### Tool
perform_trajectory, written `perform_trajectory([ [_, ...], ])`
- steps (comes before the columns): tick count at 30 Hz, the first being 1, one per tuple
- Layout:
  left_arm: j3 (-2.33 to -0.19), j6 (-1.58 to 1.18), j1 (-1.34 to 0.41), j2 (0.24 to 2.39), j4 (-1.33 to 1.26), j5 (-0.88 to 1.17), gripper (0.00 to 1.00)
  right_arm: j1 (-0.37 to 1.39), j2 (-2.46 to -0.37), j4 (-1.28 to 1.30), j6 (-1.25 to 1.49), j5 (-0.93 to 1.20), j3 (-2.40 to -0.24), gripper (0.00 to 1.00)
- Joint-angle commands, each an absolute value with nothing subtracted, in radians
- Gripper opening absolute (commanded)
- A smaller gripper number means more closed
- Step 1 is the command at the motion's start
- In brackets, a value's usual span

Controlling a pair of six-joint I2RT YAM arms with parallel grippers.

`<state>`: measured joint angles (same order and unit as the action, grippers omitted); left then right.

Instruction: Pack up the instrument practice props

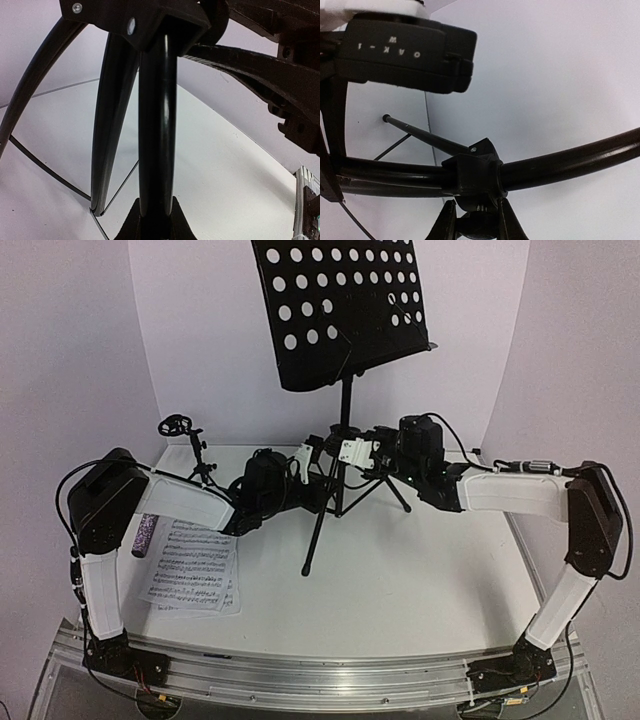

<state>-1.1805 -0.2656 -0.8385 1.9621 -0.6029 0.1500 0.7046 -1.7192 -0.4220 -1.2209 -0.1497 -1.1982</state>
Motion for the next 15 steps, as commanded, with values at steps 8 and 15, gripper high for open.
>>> perform_trajectory([
  [8,-1.206,-0.253,-0.831,1.957,-0.619,0.22,0.0,0.748,-1.605,-0.321,-0.802,-0.236,-1.126,0.9],
  [15,-1.198,-0.251,-0.824,1.957,-0.628,0.227,0.0,0.749,-1.421,-0.162,-0.068,-0.126,-1.047,0.92],
])
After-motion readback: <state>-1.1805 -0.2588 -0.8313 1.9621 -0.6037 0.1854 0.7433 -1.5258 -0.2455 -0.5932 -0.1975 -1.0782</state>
